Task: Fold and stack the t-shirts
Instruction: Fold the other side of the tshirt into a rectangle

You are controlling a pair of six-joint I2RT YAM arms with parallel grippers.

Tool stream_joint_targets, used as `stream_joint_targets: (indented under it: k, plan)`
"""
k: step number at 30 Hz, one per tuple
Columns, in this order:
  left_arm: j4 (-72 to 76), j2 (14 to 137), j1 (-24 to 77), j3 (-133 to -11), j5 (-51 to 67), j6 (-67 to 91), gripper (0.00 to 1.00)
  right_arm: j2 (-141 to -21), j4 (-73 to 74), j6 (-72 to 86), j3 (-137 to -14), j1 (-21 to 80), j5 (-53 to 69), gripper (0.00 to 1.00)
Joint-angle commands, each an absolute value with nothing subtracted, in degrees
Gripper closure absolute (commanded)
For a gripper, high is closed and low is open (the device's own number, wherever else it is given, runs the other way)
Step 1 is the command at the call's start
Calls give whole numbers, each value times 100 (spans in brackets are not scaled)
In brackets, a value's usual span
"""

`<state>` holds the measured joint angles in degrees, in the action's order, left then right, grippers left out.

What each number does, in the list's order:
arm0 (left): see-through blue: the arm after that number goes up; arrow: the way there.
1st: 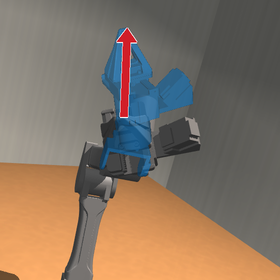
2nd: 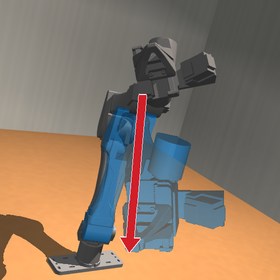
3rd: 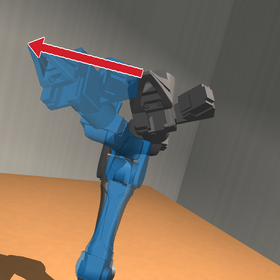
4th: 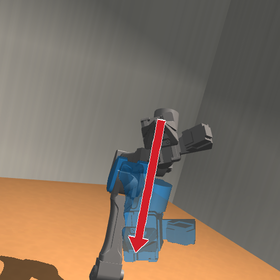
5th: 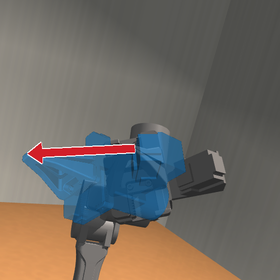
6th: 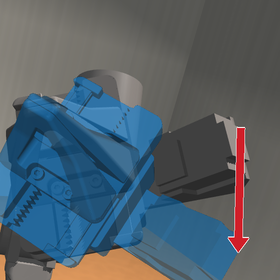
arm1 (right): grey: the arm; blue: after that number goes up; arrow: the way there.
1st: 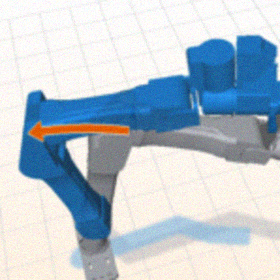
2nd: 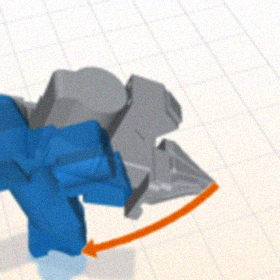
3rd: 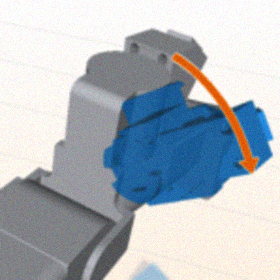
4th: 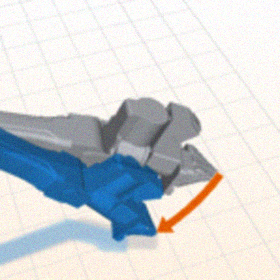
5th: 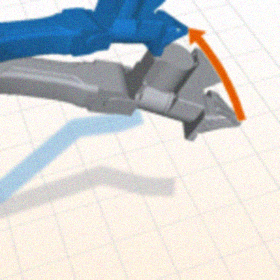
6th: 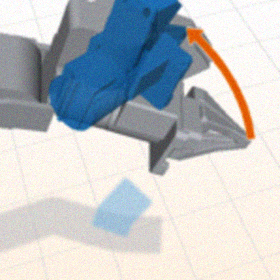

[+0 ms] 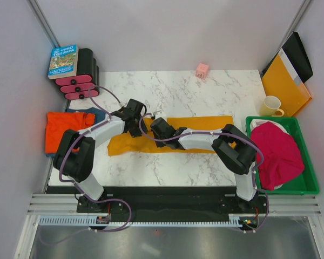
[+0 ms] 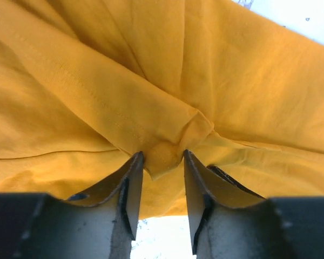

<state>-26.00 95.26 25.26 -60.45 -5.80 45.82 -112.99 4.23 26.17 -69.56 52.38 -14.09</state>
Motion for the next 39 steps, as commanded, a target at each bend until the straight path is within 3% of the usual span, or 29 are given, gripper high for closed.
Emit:
stream_joint_targets:
  k: [1, 8, 39]
  plan:
    - [-2452, 9387, 2566, -6047, -642, 4746, 64, -11391, 404, 2707, -6908, 5247, -1441, 100]
    - [-2461, 9325, 2566, -6047, -782, 4729, 98, -11382, 413, 2716, -6864, 5265, -1433, 100]
    - [-2935, 11100, 2566, -8480, -1081, 3394, 98, -11347, 308, 2742, -6566, 5256, -1380, 100]
